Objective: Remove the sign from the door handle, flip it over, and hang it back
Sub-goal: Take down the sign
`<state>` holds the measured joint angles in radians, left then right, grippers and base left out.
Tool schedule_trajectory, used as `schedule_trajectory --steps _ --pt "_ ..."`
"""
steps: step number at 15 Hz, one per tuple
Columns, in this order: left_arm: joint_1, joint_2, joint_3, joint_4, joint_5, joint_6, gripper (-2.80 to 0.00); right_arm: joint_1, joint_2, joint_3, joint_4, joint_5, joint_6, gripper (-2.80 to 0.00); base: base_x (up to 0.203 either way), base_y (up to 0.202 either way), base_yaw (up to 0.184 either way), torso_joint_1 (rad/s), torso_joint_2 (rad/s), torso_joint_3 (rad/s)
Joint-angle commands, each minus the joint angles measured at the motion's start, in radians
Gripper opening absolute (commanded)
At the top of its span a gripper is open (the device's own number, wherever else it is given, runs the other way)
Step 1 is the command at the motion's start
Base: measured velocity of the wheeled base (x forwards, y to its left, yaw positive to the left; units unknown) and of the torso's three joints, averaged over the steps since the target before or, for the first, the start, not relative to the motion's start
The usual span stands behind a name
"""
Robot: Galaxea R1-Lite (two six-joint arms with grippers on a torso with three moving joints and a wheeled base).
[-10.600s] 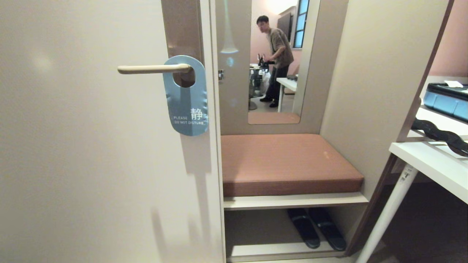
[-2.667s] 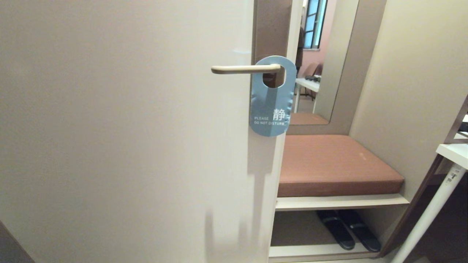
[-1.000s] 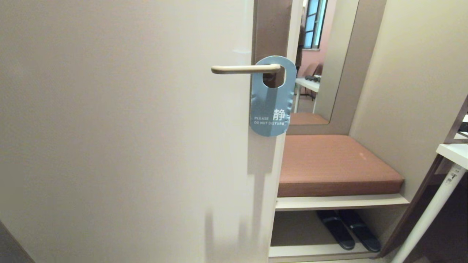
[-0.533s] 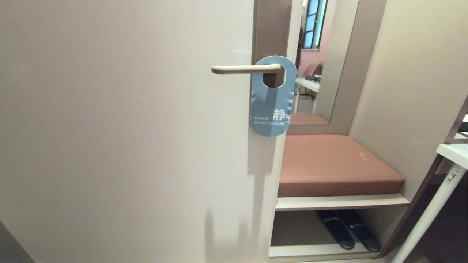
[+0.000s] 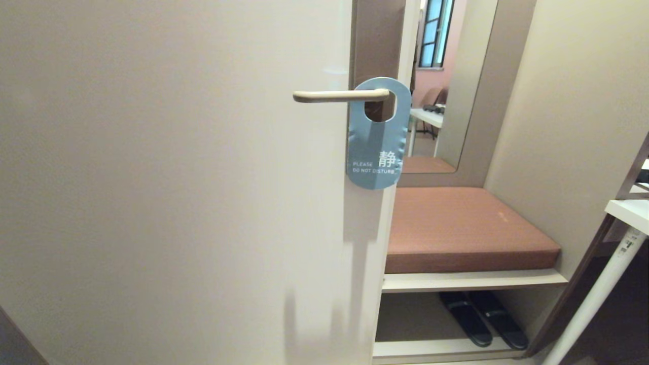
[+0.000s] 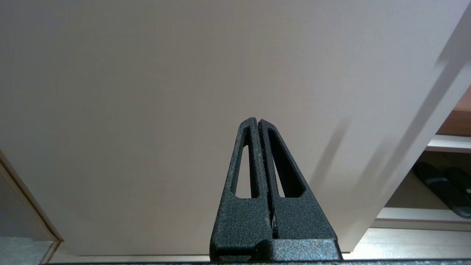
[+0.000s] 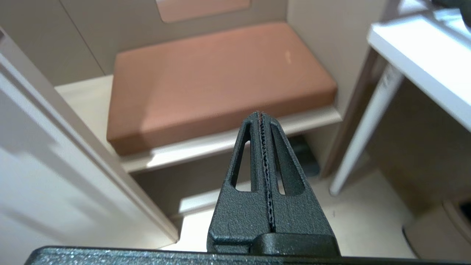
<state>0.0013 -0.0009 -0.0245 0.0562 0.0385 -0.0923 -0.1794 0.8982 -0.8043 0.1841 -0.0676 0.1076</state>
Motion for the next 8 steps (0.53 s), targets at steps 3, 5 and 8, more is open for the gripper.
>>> schedule_trajectory --steps 3,5,8 --pt "0.000 0.001 0.000 0.001 0.001 0.000 -2.80 -0.006 0.155 -0.030 -0.094 0.033 -0.011 -2.80 0.000 0.000 0.000 0.000 0.00 0.000" --pt "0.000 0.001 0.000 0.001 0.001 0.000 -2.80 -0.068 0.193 -0.051 -0.106 0.190 -0.013 -2.80 0.000 0.000 0.000 0.000 0.00 0.000" --pt "0.000 0.001 0.000 0.002 0.000 -0.001 -2.80 -0.194 0.263 -0.065 -0.160 0.492 -0.041 -2.80 0.000 0.000 0.000 0.000 0.00 0.000"
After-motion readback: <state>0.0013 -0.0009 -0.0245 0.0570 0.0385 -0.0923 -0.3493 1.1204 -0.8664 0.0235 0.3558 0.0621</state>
